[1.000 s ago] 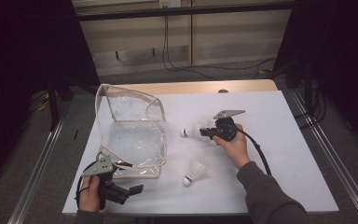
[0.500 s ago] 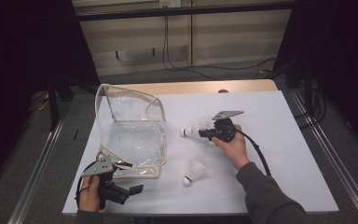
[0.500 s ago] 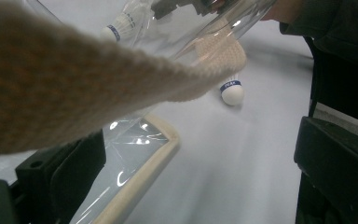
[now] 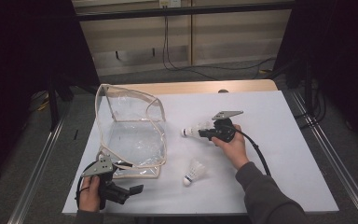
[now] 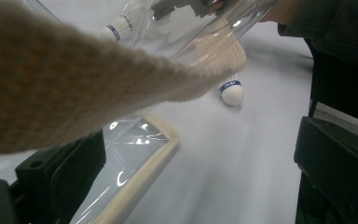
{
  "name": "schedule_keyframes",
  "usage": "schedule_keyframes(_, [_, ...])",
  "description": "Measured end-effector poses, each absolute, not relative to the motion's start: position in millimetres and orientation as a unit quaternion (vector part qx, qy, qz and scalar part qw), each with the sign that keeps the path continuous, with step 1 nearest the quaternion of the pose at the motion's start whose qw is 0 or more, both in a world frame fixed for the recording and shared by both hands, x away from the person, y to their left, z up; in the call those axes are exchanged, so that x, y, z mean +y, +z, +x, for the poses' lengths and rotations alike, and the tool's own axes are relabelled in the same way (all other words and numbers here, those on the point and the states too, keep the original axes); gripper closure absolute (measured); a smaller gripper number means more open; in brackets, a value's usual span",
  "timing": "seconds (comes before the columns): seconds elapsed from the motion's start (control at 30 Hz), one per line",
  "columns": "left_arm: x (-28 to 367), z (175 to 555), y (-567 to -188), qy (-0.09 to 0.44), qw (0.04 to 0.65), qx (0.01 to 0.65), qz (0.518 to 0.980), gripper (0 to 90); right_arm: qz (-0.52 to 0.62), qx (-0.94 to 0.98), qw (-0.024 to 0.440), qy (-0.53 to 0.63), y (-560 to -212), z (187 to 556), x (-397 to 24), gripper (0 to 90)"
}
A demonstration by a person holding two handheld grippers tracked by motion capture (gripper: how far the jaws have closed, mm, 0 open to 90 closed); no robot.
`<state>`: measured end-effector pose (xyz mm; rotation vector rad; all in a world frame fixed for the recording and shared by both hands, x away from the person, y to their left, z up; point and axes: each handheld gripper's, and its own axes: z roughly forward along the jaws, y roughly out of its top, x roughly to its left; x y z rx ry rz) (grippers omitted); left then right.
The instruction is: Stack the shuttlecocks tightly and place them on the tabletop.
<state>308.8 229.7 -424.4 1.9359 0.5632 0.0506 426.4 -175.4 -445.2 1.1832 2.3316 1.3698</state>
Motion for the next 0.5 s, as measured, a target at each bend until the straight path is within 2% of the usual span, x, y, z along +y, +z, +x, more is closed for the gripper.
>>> schedule_keyframes(0.07, [229.7, 308.8, -424.2, 0.022, 0.532, 0.236, 0.813, 2.1, 0.400, 0.786, 0.095, 0.461, -445.4, 426.4, -175.2, 86.9])
schedule_keyframes(0.2, [229.7, 308.7, -424.4, 0.021, 0.533, 0.236, 0.812, 2.1, 0.406, 0.789, 0.100, 0.450, -447.7, 426.9, -175.9, 75.4])
schedule_keyframes(0.5, [229.6, 308.6, -423.9, 0.023, 0.529, 0.235, 0.815, 2.1, 0.409, 0.792, 0.107, 0.440, -443.4, 424.1, -180.6, 65.4])
